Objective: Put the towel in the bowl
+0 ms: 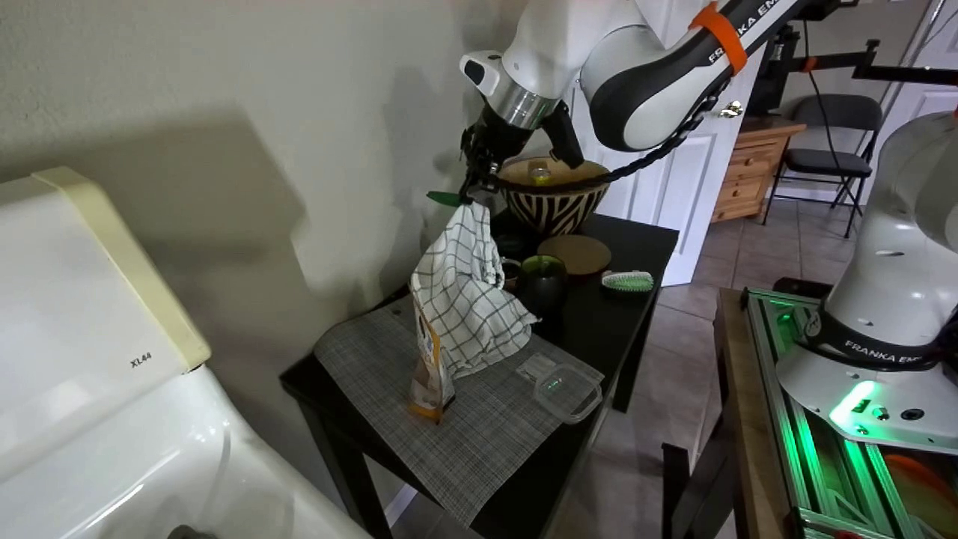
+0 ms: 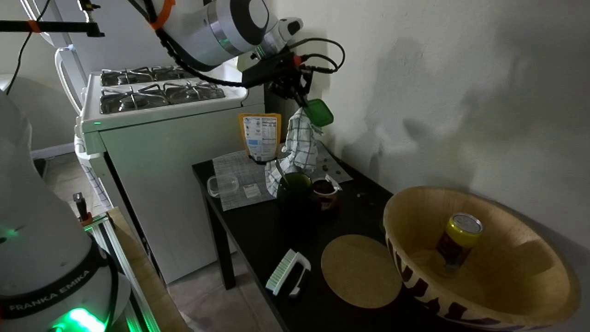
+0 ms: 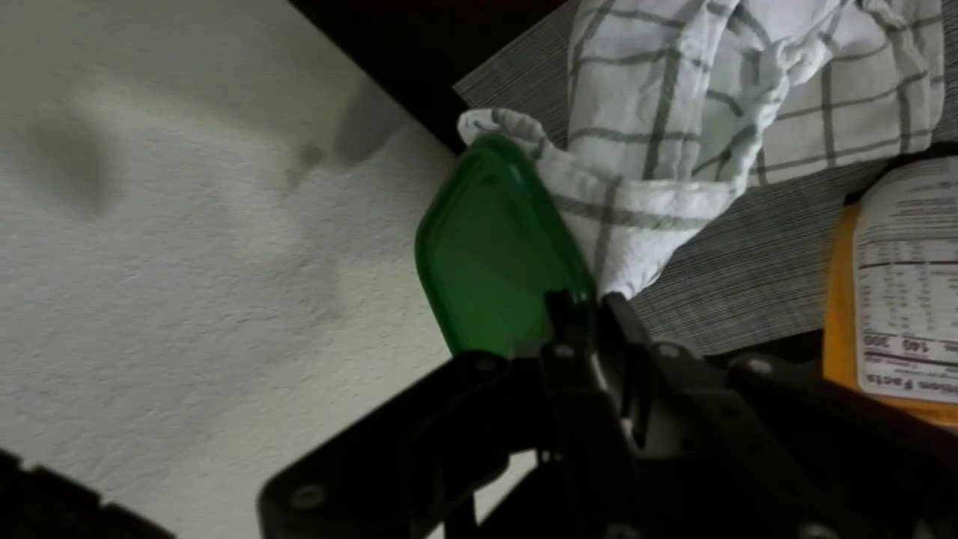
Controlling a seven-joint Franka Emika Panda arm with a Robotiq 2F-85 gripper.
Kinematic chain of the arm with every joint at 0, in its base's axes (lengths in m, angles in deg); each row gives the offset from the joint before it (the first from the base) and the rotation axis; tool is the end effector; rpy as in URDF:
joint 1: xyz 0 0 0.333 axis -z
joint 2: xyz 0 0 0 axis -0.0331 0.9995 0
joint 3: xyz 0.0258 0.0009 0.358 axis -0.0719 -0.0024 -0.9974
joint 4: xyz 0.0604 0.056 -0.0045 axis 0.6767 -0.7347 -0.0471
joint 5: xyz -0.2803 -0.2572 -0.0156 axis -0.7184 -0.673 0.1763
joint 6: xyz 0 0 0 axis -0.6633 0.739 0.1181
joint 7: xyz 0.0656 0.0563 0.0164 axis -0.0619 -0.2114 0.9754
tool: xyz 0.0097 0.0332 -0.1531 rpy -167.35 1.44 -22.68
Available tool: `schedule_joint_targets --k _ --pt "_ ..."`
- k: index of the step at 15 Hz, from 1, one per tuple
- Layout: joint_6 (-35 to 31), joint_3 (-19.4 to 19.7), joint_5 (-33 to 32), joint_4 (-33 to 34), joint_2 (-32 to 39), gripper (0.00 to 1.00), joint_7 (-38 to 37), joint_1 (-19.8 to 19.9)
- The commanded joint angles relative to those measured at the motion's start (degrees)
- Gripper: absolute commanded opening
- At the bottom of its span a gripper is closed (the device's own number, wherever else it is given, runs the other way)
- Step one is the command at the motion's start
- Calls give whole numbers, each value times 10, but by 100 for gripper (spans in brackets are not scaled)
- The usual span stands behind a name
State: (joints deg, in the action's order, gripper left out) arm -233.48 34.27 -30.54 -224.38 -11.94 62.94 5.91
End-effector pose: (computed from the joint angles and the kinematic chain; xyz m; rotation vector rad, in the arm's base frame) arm 0.5082 0.0477 0.4073 2.6283 0.7696 0.7368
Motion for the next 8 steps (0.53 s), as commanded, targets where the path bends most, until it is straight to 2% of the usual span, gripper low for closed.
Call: schedule_joint_targets --k 1,5,8 --pt "9 -15 -64 31 2 3 -75 20" --pt "12 -22 -112 55 9 3 -123 25" --pt "5 -21 -109 55 2 3 -119 15"
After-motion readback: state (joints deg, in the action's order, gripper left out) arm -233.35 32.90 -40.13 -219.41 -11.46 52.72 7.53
